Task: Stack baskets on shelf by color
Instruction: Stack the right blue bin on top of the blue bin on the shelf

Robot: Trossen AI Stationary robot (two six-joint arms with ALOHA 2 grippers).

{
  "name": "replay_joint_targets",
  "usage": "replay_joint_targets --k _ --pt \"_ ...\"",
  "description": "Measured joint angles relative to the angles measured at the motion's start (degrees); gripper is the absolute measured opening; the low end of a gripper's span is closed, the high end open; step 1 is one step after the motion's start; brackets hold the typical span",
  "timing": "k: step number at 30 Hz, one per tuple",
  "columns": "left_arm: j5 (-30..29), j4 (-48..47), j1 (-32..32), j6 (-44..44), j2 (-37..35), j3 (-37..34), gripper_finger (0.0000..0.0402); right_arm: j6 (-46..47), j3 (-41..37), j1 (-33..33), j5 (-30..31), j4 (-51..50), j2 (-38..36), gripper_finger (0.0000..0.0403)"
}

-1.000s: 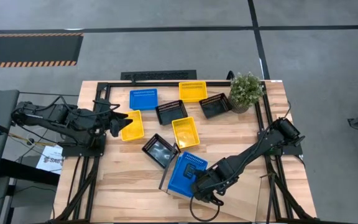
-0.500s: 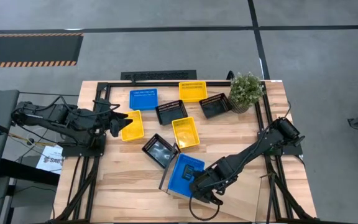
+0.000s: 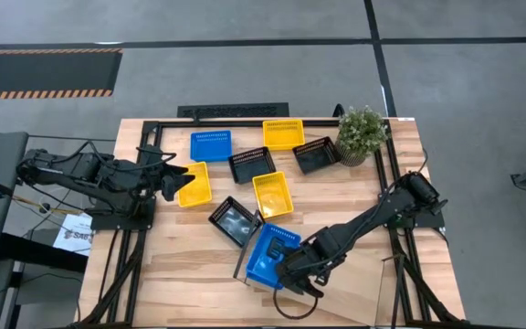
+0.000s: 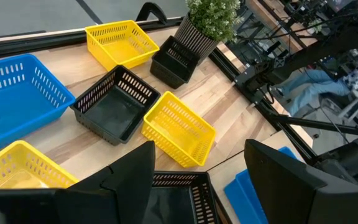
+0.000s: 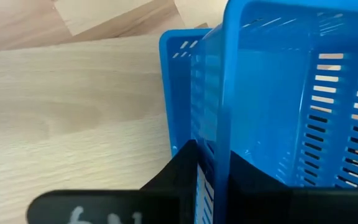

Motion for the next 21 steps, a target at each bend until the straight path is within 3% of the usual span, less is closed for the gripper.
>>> replay_joint_targets --k 13,21 --pt "0.00 0.02 -0.01 0.02 0.00 0.00 0.0238 0.47 0.00 -0.08 -0.15 0.02 0.02 0.0062" --pt "0.00 0.02 0.00 0.01 -0.01 0.00 0.0238 0.45 0.00 -0.73 -0.16 0.15 0.04 0.0122"
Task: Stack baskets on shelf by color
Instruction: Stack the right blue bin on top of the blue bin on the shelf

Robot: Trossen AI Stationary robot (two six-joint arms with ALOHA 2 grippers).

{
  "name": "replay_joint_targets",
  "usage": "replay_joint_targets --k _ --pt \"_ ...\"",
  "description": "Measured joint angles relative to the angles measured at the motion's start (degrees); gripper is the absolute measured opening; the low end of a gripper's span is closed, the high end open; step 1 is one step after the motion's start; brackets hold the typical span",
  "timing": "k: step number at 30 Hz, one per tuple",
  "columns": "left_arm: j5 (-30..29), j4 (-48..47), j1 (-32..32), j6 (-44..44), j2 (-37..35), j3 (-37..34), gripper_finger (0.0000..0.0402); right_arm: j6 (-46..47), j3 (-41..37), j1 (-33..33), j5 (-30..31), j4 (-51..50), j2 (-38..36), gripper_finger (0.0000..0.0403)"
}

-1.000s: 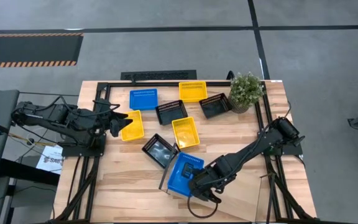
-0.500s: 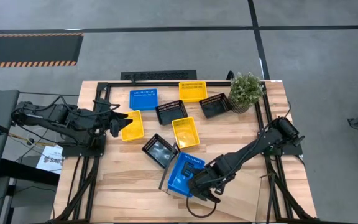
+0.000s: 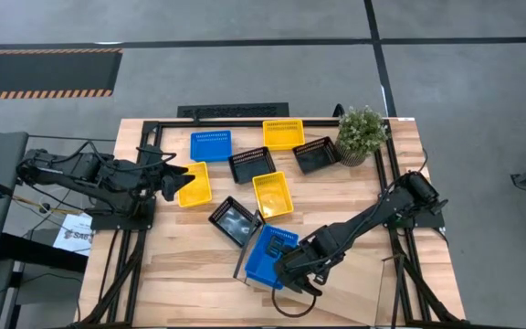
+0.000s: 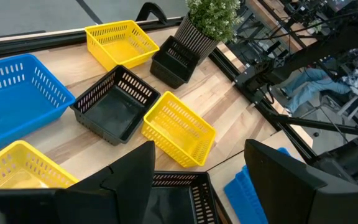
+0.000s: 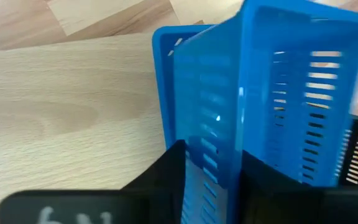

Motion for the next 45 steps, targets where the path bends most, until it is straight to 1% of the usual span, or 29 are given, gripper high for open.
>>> replay_joint_targets --k 5,10,14,22,27,32,35,41,43,45 --pt "0.00 0.00 0.00 -0.01 0.01 0.00 0.0238 0.00 0.00 -0.31 0.25 0.10 0.00 0.0158" --pt "0.00 0.00 0.00 0.01 0.01 -0.01 0.0238 0.20 0.00 -0.45 0.47 1.60 -0.04 0.0177" --pt "0.00 0.00 -0.02 0.01 0.01 -0.02 0.0238 2.67 0.09 -0.45 0.77 1.59 -0.07 0.0180" --pt "0.00 0.00 0.00 0.01 -0.01 -0.02 0.0238 10.55 5.12 0.21 0.86 -1.31 -0.24 0.0168" --pt "0.00 0.00 -0.01 0.01 -0.01 -0.02 0.0238 22.47 7.17 -0.03 0.91 -1.07 -0.26 0.0161" --pt "0.00 0.00 0.00 0.01 -0.01 -0.02 0.0238 41.23 7.17 0.03 0.88 -1.18 -0.26 0.0151" --pt "0.00 0.00 0.00 0.01 -0.01 -0.02 0.0238 50.62 7.17 0.03 1.00 -0.92 -0.26 0.0142" --pt "-0.02 0.00 0.00 0.58 -0.01 -0.02 0.0238 62.65 6.67 1.52 6.02 -0.89 -0.23 0.0115" --pt "-0.02 0.00 0.00 0.58 0.00 -0.02 0.0238 66.38 6.62 2.74 8.72 -0.57 -0.17 0.0107" --pt "-0.02 0.00 0.00 0.58 0.01 -0.02 0.0238 69.59 6.62 4.24 12.83 0.49 -0.17 0.0099"
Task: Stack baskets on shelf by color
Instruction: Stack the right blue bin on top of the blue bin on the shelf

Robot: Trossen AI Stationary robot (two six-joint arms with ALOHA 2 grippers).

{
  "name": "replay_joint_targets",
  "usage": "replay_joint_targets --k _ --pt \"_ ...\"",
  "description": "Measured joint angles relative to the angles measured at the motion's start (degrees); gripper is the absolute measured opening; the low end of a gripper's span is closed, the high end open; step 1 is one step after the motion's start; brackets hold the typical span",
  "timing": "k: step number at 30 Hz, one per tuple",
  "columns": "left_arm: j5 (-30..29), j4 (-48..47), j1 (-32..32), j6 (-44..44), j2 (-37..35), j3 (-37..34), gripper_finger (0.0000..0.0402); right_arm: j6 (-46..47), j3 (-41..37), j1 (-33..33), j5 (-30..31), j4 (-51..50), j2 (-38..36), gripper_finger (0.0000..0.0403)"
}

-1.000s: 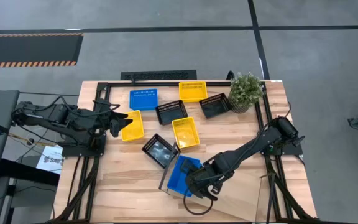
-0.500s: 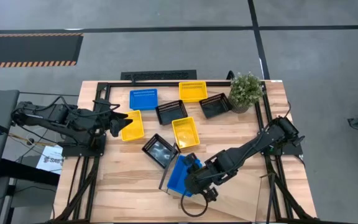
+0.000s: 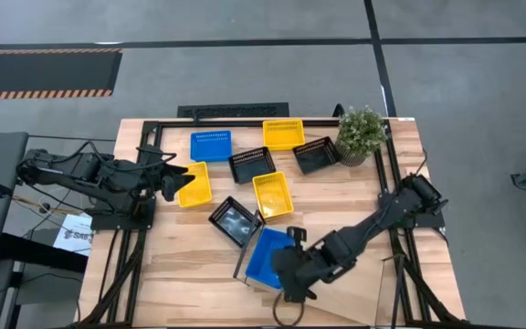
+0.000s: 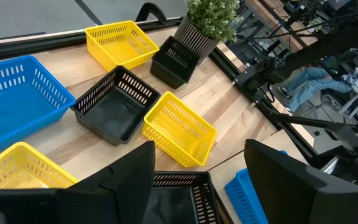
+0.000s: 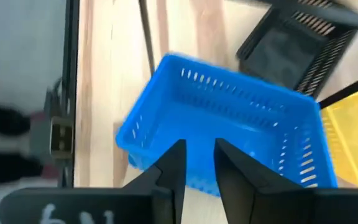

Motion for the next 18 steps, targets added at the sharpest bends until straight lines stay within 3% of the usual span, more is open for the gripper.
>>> replay_joint_targets --k 4,13,18 --pt "0.00 0.00 0.00 -0.22 0.00 0.00 0.0238 5.64 0.02 3.15 7.27 0.37 0.00 0.0081" --pt "-0.01 0.00 0.00 -0.48 -0.01 0.00 0.0238 15.41 0.07 6.85 14.90 0.21 0.00 0.0054" --pt "0.00 0.00 0.00 -0.50 0.00 0.00 0.0238 18.71 0.09 7.59 16.16 0.19 0.00 0.0043"
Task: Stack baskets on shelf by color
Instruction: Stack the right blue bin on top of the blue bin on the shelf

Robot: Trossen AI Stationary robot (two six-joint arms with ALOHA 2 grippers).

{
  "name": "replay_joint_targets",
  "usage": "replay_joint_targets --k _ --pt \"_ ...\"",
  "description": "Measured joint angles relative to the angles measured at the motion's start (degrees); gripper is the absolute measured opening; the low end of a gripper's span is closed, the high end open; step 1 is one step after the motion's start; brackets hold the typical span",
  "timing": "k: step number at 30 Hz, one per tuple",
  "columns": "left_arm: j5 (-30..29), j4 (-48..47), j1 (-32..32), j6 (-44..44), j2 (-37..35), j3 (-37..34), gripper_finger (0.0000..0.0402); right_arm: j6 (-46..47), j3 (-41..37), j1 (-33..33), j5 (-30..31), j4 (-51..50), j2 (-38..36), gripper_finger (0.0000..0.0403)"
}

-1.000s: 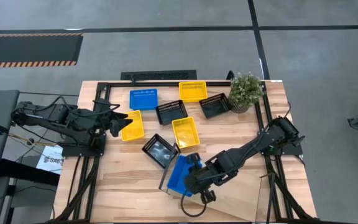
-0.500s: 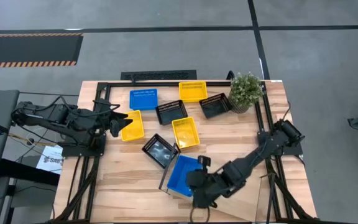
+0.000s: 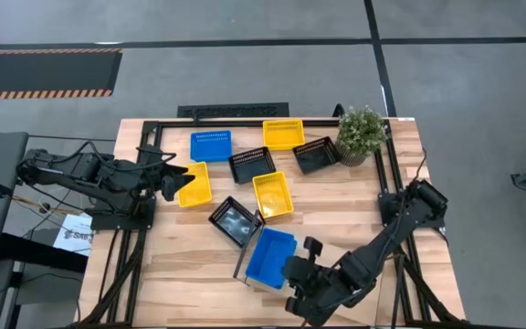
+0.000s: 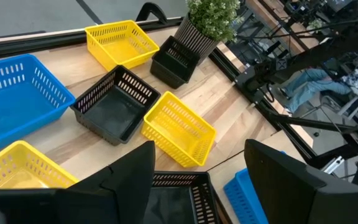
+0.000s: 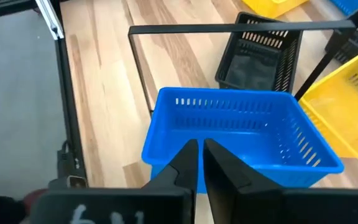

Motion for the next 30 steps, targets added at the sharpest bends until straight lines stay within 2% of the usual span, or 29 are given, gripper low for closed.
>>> replay_joint_targets --k 10,20,30 --pt "-0.13 0.00 -0.02 1.11 0.00 0.00 0.0238 2.84 -0.02 0.57 0.00 -0.04 0.00 0.0011" --pt "-0.07 0.34 -0.01 -0.60 0.00 0.00 0.0238 1.00 -0.04 0.10 0.05 -0.99 0.00 0.0020" --pt "0.13 0.87 -0.01 -0.59 -0.02 0.00 0.0238 7.92 -0.09 -0.22 0.00 -6.58 0.00 0.0010"
